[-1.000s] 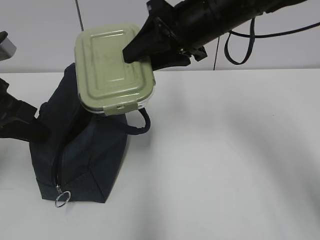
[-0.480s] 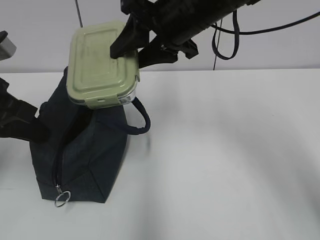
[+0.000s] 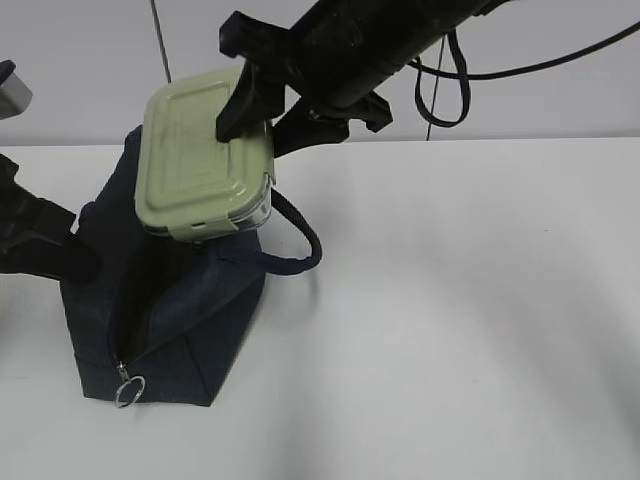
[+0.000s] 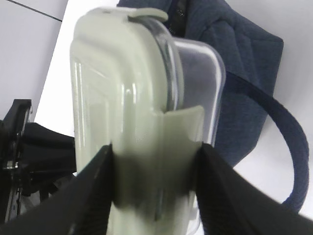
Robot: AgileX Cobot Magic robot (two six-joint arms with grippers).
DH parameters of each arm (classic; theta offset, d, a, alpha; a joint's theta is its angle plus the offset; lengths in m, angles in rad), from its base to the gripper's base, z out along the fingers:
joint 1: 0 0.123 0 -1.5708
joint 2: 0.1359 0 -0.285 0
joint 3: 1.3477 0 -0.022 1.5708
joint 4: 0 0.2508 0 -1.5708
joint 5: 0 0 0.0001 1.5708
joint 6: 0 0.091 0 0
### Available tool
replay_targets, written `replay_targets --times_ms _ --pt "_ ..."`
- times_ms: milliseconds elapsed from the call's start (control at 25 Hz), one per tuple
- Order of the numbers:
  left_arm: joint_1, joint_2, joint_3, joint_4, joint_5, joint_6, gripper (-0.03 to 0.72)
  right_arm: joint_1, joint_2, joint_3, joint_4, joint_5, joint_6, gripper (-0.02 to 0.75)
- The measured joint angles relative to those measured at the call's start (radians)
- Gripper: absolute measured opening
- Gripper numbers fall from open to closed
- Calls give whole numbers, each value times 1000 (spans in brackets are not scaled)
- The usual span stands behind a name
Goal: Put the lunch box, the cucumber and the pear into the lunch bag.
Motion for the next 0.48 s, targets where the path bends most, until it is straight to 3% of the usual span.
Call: replay_targets --times_ms 480 --pt "0 0 0 0 -2 0 2 76 0 -64 0 -24 -5 359"
